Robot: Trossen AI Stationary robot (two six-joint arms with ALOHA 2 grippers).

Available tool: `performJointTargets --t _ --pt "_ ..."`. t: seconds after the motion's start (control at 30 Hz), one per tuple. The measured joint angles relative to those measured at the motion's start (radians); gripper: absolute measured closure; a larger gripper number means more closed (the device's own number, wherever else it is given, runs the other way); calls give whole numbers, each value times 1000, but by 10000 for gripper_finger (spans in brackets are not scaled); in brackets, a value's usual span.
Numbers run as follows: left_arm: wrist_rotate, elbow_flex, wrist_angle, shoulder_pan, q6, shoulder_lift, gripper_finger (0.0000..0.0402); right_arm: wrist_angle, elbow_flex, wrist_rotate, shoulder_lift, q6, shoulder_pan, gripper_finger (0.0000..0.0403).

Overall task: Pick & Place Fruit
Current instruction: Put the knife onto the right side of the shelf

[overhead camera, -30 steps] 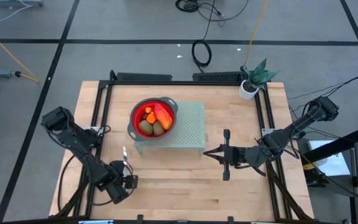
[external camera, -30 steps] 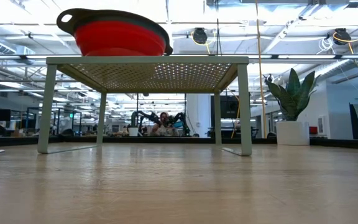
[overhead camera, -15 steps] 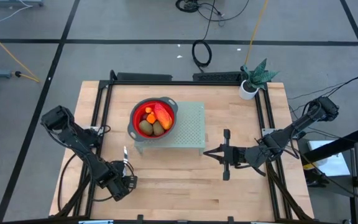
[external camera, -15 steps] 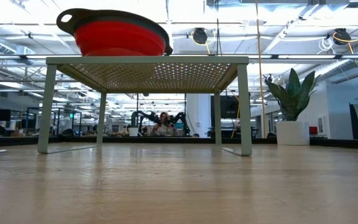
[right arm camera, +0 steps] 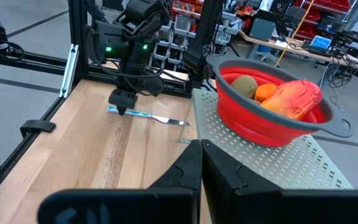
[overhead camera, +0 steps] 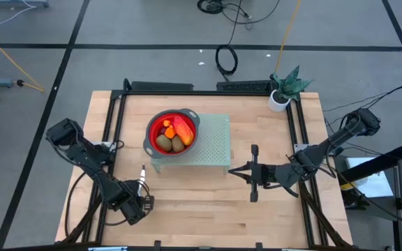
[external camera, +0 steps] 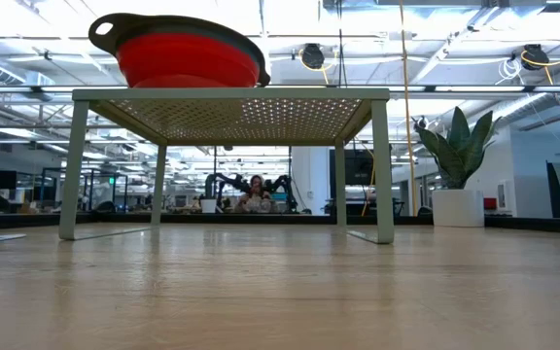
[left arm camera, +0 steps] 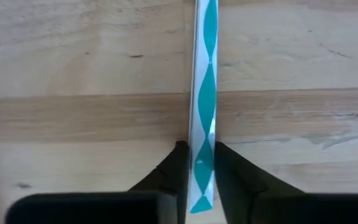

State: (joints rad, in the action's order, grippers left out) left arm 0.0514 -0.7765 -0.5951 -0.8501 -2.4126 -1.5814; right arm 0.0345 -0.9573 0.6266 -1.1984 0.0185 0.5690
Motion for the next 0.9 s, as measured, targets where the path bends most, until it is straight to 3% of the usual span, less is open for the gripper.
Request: performJointTargets --t 0.23,0.53,0.7,0.9 --pt "5 0 0 -1 -11 -1 387 0 0 0 0 0 0 403" --pt "5 -15 -14 -15 -16 10 371 0 0 0 0 1 0 403" --pt "6 -48 -11 -37 -18 10 383 0 0 0 0 1 0 403" --pt "-23 -121 -129 -61 -29 10 387 3 0 0 0 1 0 403"
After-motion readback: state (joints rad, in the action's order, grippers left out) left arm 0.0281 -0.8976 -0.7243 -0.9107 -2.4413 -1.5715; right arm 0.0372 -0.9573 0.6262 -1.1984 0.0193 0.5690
